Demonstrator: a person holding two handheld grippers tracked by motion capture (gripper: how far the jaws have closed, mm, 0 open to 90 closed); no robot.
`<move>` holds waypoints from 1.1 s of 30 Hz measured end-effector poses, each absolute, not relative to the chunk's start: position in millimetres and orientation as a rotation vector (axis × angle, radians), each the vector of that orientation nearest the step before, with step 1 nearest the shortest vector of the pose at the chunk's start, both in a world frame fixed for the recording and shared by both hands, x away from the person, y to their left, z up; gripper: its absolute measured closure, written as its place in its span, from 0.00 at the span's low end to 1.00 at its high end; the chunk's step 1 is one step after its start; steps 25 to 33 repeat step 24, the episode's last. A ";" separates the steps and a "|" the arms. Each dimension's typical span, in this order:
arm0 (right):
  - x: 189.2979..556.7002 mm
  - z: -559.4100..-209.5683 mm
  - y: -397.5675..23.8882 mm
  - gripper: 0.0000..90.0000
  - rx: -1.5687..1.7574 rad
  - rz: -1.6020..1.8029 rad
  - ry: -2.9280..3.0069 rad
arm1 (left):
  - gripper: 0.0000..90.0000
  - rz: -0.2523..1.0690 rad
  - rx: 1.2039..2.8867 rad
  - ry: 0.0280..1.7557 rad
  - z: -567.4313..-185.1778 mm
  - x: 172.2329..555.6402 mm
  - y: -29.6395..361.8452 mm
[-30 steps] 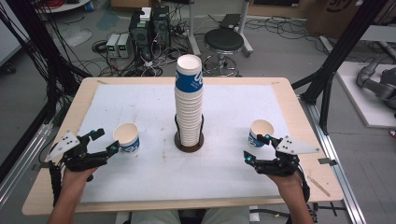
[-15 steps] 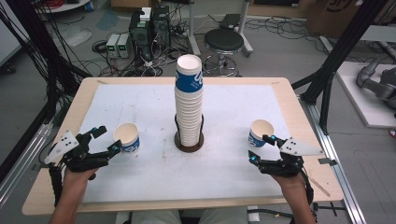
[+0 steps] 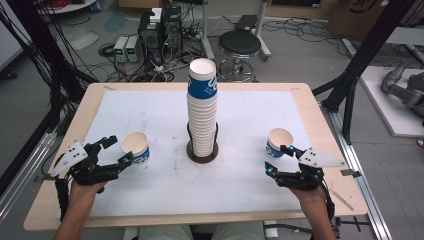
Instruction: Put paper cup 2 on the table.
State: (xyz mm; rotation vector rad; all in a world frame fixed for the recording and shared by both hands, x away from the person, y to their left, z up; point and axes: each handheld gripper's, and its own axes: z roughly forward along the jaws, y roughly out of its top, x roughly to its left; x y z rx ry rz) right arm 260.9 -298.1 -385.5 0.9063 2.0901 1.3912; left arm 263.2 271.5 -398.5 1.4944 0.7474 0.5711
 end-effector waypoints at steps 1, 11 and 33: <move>260.8 -385.6 -297.8 0.23 0.911 1.392 2.091 | 0.19 0.571 1.493 0.746 -398.4 263.2 271.3; 260.6 -385.5 -298.2 0.23 0.910 1.396 2.091 | 0.19 0.579 1.488 0.746 -398.4 262.6 271.7; 261.2 -384.5 -299.0 0.23 0.911 1.405 2.076 | 0.19 0.584 1.479 0.753 -399.6 261.7 273.9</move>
